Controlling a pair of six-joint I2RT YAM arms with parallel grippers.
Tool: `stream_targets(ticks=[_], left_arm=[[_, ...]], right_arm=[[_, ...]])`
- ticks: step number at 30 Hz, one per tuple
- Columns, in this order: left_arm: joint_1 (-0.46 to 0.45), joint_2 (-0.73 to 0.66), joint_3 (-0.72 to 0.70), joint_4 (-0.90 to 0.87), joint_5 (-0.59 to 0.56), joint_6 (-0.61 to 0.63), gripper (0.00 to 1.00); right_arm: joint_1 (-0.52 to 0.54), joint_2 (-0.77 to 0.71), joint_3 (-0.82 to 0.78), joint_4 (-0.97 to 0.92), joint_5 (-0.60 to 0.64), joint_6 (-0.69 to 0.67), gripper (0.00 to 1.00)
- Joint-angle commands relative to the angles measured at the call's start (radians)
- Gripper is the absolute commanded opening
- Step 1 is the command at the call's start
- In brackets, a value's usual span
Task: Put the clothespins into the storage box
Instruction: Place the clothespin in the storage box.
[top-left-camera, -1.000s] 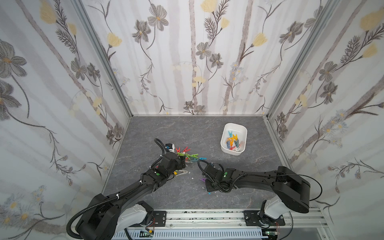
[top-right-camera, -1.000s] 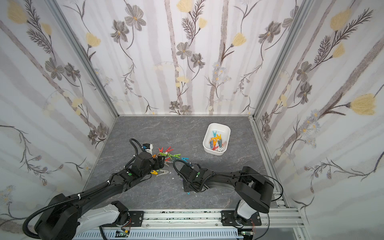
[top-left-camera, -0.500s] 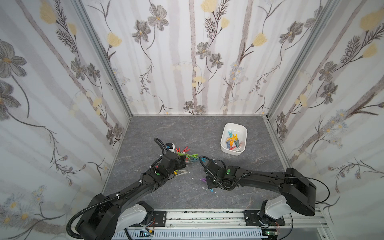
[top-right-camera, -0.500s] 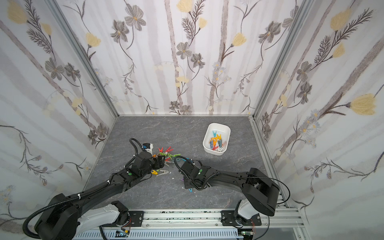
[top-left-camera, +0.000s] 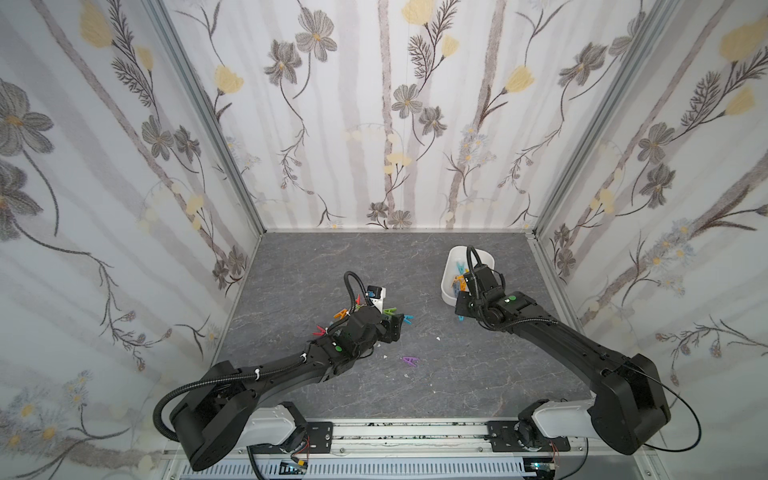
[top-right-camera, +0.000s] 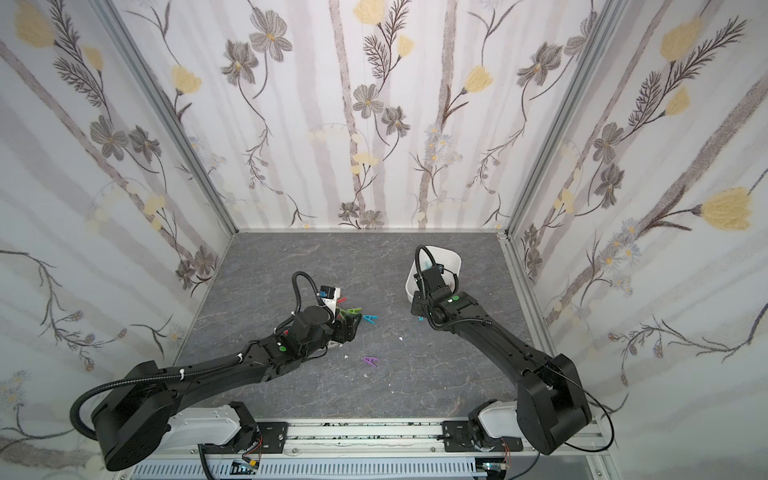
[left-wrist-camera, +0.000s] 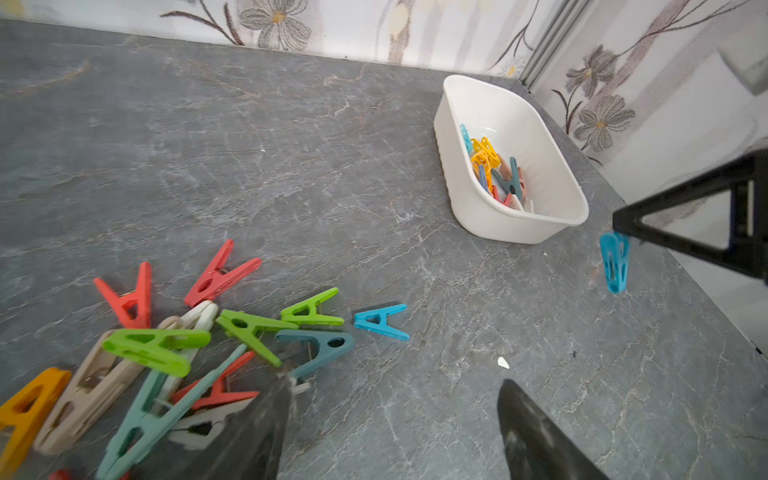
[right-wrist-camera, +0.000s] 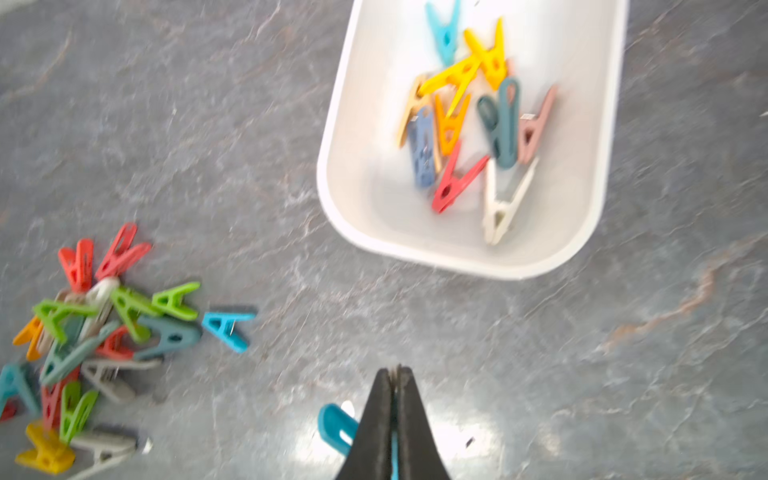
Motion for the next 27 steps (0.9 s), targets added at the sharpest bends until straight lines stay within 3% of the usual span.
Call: stream_targets(ticks=[1, 8, 12, 15, 20, 27], left_arm=[[-0.026, 0.074, 0.05, 0.096, -0.007, 0.024, 0.79], [-0.048, 0.205, 0.136, 0.085, -0.001, 0.024, 0.79], [-0.049, 0.235, 0.16, 0.068, -0.017, 0.009, 0.8], [-0.045, 0.248, 0.18, 0.052, -0.023, -0.003, 0.8], [-0.025, 0.234, 0.194, 0.012, -0.049, -0.025, 0.8], [0.07, 0.087, 0.111, -0.064, -0.072, -0.05, 0.8]], right_arm=[[-0.094, 0.068, 0.058, 0.104, 0.015, -0.097, 0.06], [-0.201, 0.265, 0.207, 0.166, 0.031, -0.131, 0.06], [-0.204, 0.312, 0.248, 0.139, 0.043, -0.149, 0.25], [-0.19, 0.281, 0.232, 0.138, 0.055, -0.156, 0.32], [-0.135, 0.185, 0.167, 0.129, 0.063, -0.169, 0.33], [0.083, -0.024, -0.035, 0.184, 0.056, -0.166, 0.35]])
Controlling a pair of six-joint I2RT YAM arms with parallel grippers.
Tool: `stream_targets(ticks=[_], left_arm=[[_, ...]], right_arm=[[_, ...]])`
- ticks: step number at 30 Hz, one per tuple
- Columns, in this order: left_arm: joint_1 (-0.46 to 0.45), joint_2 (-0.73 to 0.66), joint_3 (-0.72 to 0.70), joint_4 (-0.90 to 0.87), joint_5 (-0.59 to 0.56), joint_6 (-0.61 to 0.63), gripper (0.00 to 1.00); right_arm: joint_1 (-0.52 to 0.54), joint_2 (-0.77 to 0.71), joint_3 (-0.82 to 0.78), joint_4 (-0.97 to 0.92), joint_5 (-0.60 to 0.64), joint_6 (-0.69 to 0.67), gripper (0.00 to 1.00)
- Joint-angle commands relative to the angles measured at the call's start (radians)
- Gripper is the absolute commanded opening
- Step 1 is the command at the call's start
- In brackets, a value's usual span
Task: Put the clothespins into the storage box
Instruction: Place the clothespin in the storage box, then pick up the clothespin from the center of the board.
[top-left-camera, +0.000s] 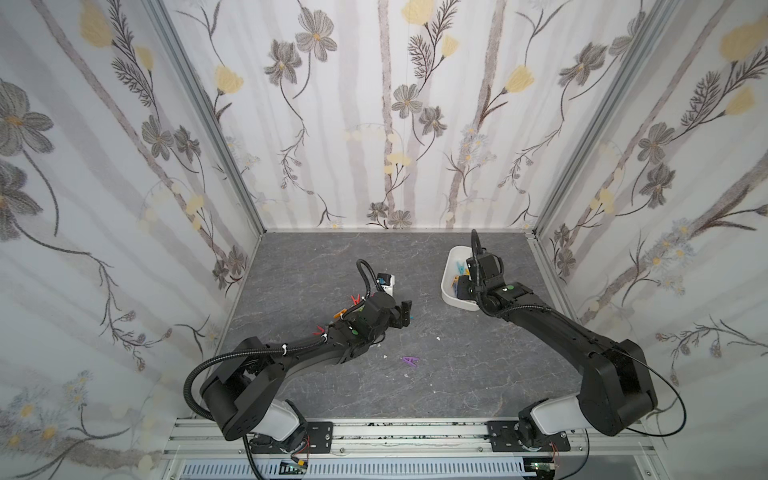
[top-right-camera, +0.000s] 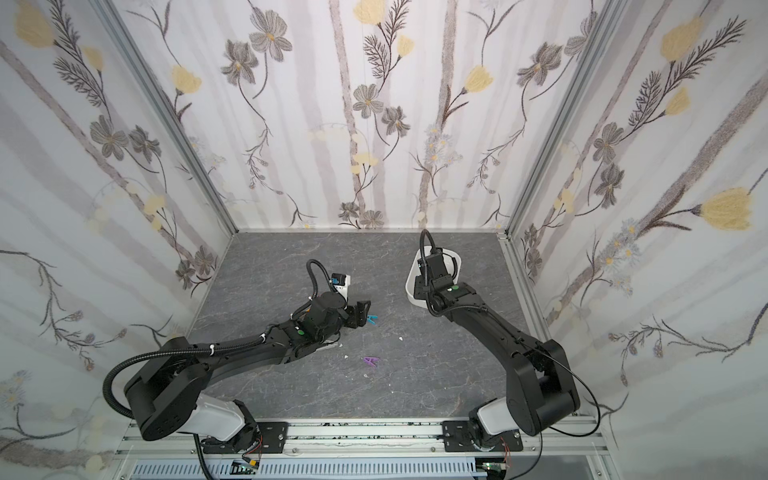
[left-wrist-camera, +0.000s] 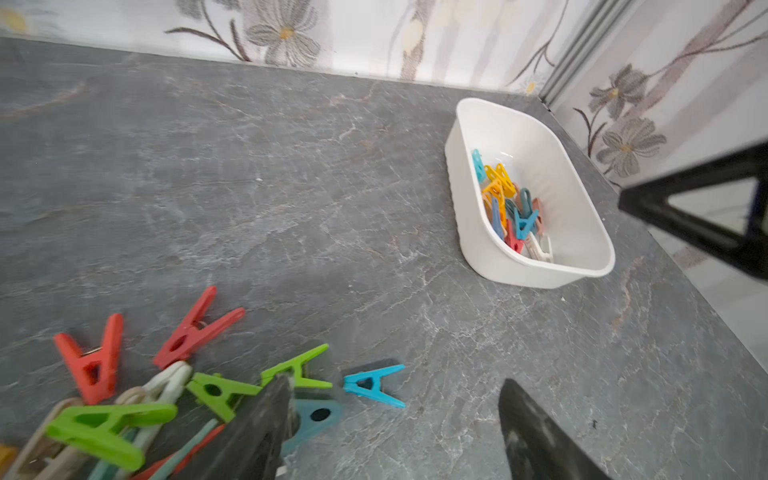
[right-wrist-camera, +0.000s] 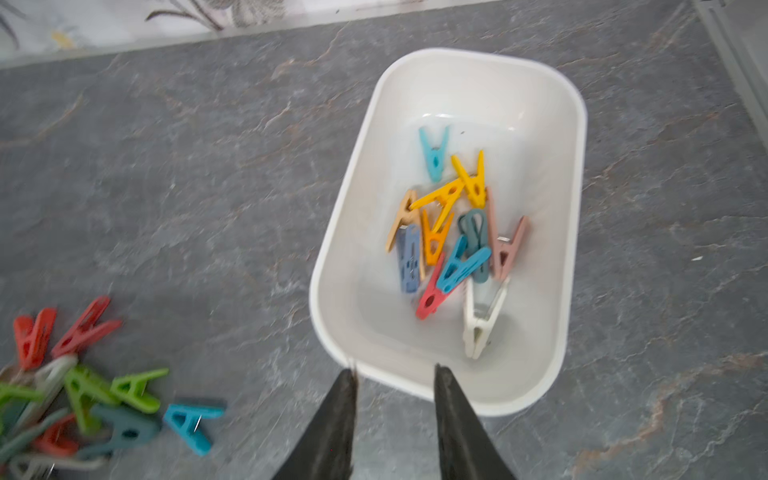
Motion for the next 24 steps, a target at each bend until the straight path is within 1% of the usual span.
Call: stream_targets(ticks=[1, 7, 10, 12, 15, 18, 20, 24], left_arm=[[0.037, -0.067, -0.033, -0.07, -0.025, -0.022, 0.8], [0.082, -0.223, -0.112, -0.206, -0.048, -0.03, 0.8], [0.103, -0.288, -0.16, -0.254, -0.055, -0.054, 0.8], [0.115, -0.318, -0.182, -0.285, -0.057, -0.069, 0.8], [0.127, -0.36, -0.211, -0.313, -0.06, -0.097, 0.8], [0.14, -0.388, -0.239, -0.327, -0.062, -0.129, 0.8], [0.149, -0.399, -0.252, -0.327, -0.06, -0.139, 0.8], [0.157, -0.411, -0.263, -0.319, -0.048, -0.139, 0.8]], right_arm=[[0.098, -0.077, -0.07, 0.049, 0.004, 0.006, 0.36], [0.246, -0.174, -0.176, 0.026, -0.059, 0.109, 0.37], [0.316, -0.188, -0.207, -0.002, -0.09, 0.14, 0.38], [0.385, -0.185, -0.226, -0.017, -0.092, 0.141, 0.39], [0.458, -0.162, -0.266, -0.017, -0.118, 0.137, 0.4], [0.517, -0.11, -0.262, -0.01, -0.133, 0.114, 0.41], [0.542, -0.069, -0.247, -0.008, -0.13, 0.1, 0.41], [0.553, 0.009, -0.246, 0.007, -0.127, 0.07, 0.4]])
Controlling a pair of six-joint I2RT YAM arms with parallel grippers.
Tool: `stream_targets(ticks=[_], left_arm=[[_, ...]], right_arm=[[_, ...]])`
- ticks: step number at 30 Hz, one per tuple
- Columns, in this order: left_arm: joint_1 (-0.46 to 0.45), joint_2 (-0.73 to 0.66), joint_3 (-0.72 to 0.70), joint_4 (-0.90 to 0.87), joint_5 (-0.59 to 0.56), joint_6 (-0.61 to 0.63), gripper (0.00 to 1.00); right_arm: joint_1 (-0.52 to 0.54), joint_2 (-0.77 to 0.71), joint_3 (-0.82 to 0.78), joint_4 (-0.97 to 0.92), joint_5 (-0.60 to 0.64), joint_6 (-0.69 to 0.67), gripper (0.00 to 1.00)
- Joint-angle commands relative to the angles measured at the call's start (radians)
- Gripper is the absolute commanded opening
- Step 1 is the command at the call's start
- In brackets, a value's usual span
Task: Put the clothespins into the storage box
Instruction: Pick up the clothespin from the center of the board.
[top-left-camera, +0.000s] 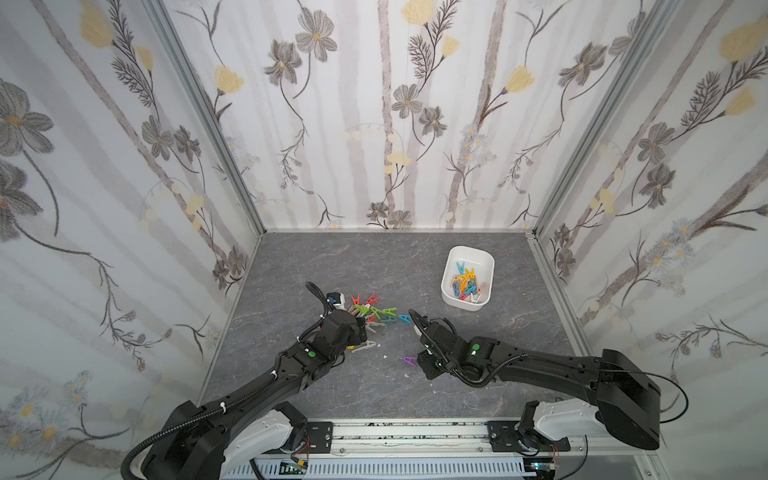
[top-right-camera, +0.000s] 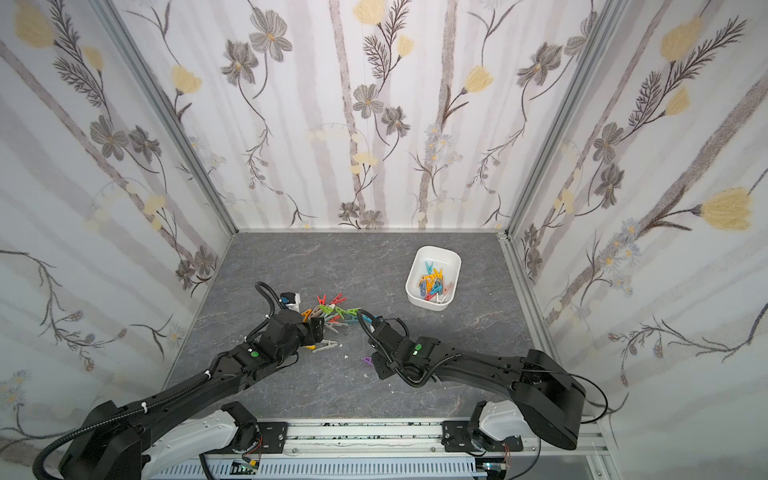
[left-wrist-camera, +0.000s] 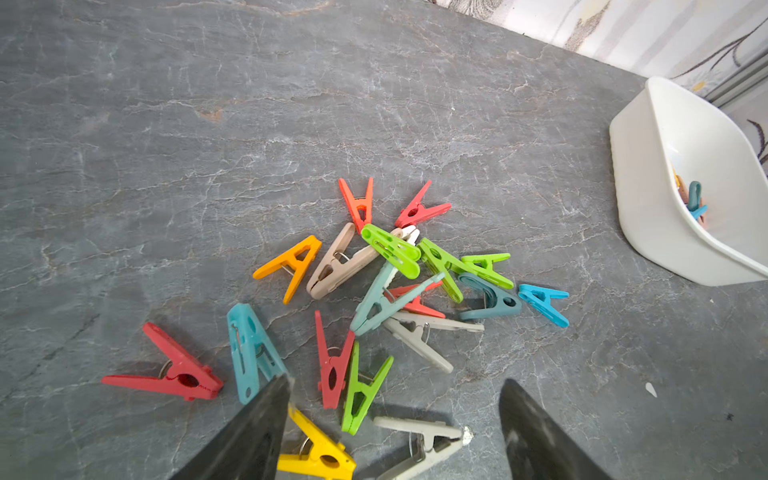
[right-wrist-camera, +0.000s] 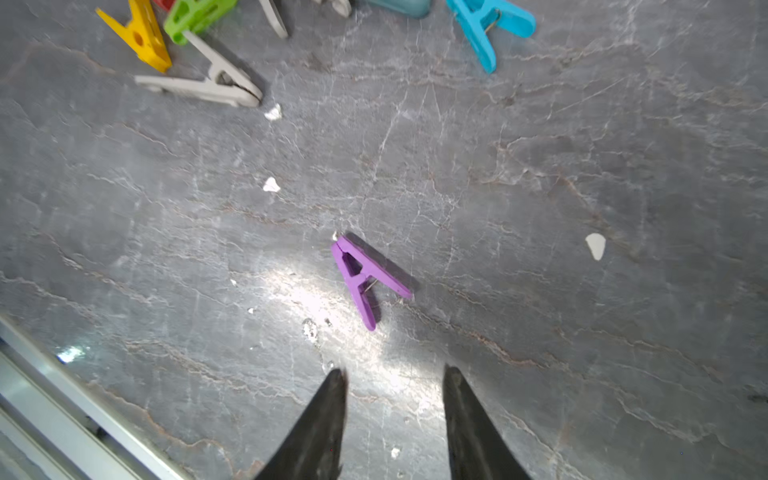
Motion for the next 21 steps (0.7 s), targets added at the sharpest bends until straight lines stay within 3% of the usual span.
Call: stream_targets(ticks=[1, 7, 21], left_arm=[[0.005, -0.009, -0.005, 0.005, -0.004, -0.024, 0.8], [0.006, 0.012, -0.005, 0.028, 0.011, -0.022, 0.8], [0.006, 0.03, -0.013, 0.054, 0.013, -0.007, 0.8]], right_arm=[[0.006, 0.049, 0.009, 0.028, 0.012, -0.042, 0.4], [0.008, 0.135, 0.056, 0.022, 0.024, -0.102, 0.39], [0.052, 0.223, 0.109, 0.047, 0.006, -0.087, 0.34]])
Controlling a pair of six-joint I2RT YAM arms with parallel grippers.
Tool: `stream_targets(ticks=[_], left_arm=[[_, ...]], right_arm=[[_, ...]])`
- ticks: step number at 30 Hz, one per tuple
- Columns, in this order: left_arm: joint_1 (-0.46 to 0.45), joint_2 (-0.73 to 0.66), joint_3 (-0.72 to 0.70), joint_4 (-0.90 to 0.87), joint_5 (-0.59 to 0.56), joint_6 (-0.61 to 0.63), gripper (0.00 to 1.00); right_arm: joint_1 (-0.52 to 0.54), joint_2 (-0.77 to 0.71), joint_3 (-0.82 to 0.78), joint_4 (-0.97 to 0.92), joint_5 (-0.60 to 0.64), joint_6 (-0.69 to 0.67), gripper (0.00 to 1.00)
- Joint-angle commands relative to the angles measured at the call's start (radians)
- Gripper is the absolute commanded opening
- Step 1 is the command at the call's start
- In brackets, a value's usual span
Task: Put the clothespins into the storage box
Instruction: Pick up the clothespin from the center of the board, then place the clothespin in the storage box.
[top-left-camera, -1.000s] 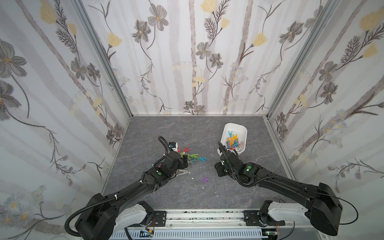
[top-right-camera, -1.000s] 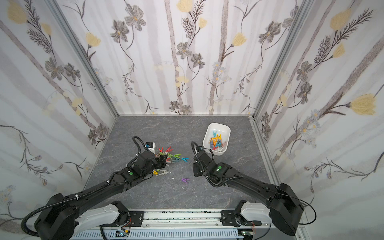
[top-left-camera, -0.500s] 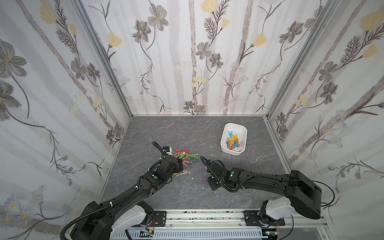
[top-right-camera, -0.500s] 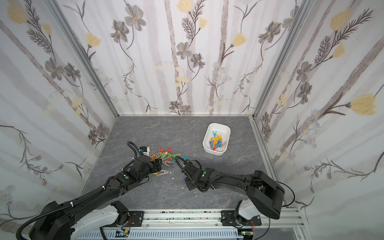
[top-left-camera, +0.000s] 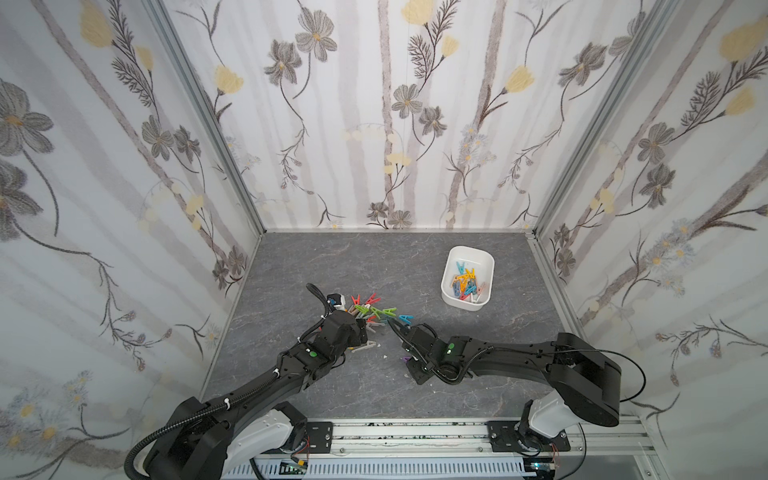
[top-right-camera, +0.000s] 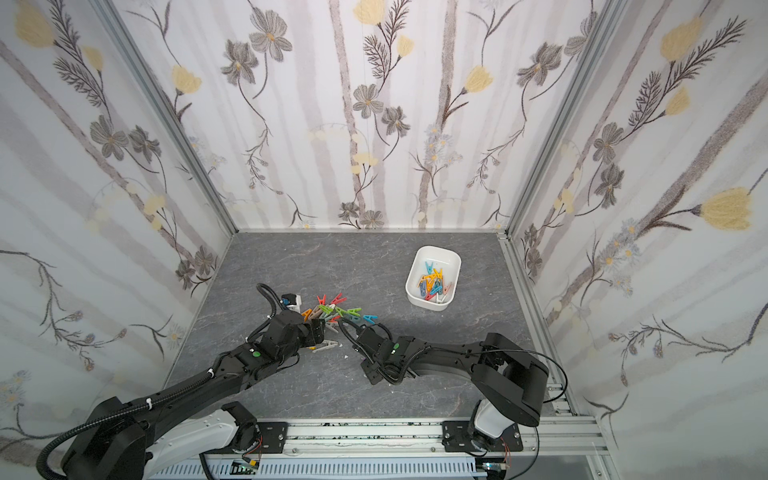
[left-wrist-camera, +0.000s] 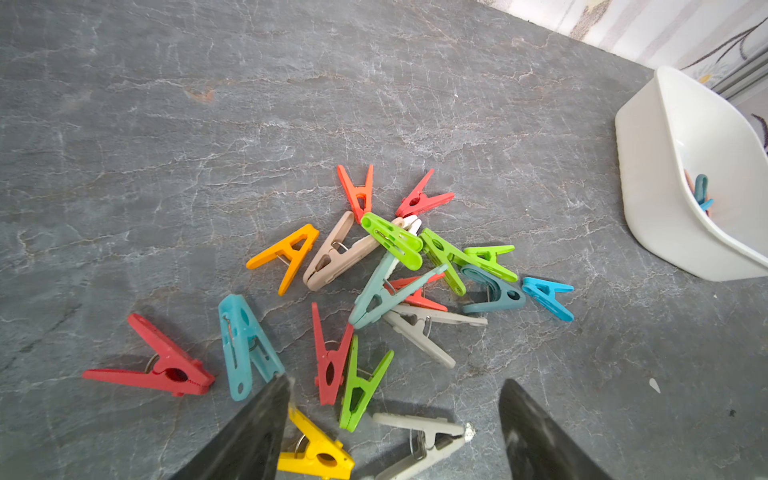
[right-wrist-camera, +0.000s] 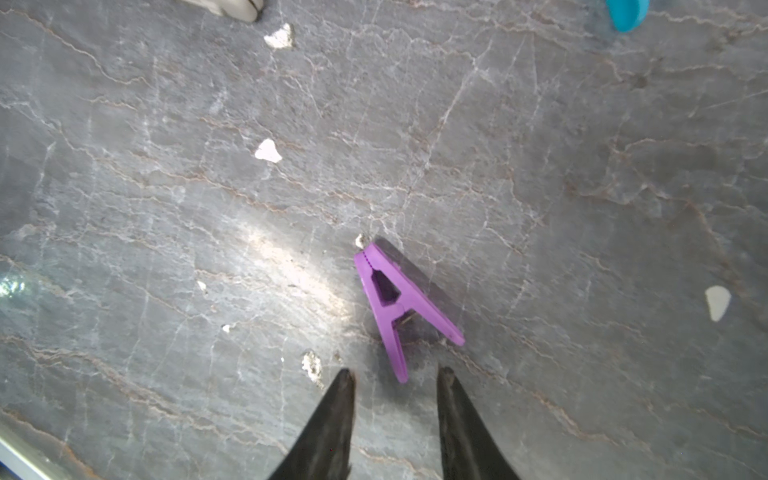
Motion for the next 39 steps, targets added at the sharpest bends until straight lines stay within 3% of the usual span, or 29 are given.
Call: stream_targets(ticks=[1, 16, 24, 32, 39], left_arm=[[0.002, 0.004, 0.0, 0.031, -0.006, 0.002, 0.8], [0.002, 0.018, 0.0, 0.047, -0.006, 0.019, 0.8], [0.014, 0.009, 0.052, 0.043, -0.009, 0.063, 0.8], [-0.021, -0.016, 0.062, 0.263, 0.013, 0.201, 0.79], [-0.163, 0.233, 0.208, 0.396, -0.024, 0.343, 0.79]], right_arm=[[0.002, 0.025, 0.022, 0.03, 0.015, 0.002, 0.33], [0.001, 0.086, 0.062, 0.04, 0.023, -0.002, 0.12], [-0.024, -0.029, 0.102, -0.019, 0.043, 0.001, 0.08], [-0.222, -0.215, 0.129, -0.038, 0.054, -0.021, 0.07], [-0.539, -0.207, 0.197, 0.021, 0.024, -0.038, 0.06]])
